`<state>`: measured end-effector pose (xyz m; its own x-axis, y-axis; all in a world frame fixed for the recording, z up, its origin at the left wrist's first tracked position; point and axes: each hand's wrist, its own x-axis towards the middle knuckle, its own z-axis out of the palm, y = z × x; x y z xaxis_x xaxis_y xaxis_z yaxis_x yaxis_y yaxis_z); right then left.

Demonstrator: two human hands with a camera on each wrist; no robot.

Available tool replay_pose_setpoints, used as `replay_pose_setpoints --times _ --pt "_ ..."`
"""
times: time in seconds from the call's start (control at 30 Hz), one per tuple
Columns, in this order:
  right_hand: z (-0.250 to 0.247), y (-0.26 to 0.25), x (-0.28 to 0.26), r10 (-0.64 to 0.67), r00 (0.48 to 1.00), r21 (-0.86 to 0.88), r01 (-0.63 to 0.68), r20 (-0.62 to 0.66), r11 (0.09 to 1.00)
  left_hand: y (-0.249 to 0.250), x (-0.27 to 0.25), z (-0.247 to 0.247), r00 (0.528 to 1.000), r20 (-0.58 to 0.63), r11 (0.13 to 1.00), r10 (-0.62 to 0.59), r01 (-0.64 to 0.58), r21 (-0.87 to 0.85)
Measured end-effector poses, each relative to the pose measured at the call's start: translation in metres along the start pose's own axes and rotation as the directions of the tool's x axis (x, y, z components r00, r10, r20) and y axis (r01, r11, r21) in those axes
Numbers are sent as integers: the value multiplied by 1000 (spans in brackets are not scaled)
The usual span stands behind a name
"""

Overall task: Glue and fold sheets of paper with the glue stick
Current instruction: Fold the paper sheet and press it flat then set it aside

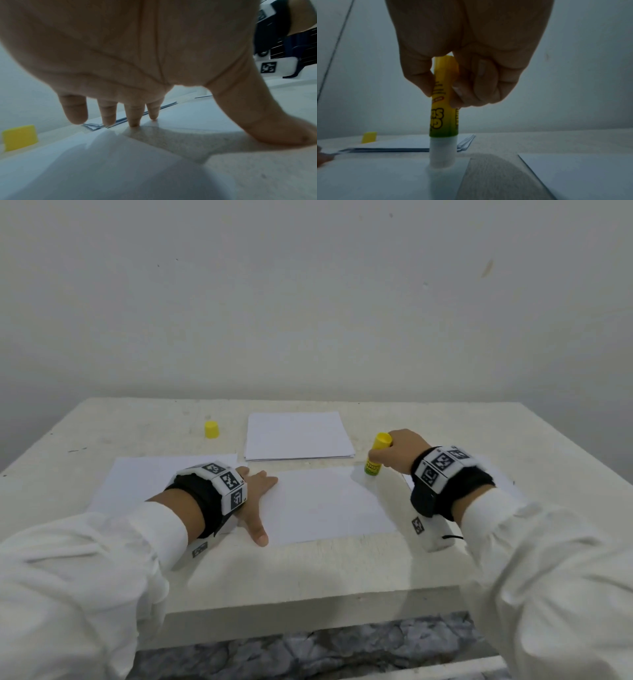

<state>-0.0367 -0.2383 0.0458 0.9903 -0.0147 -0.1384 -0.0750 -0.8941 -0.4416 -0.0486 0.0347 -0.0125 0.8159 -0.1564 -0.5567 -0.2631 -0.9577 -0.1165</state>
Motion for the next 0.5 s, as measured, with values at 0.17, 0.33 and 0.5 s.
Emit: replay_pose_setpoints --times 0.17,0.33,0.5 --pt "10 -10 24 12 999 -83 -10 31 996 10 -5 -8 1000 -27 995 -5 7 103" --pt "13 -5 34 -8 999 -109 13 48 994 47 -7 -37 997 -72 998 -36 40 56" --pt "11 -4 40 -42 996 -127 52 82 991 124 18 -48 980 -164 994 112 -110 21"
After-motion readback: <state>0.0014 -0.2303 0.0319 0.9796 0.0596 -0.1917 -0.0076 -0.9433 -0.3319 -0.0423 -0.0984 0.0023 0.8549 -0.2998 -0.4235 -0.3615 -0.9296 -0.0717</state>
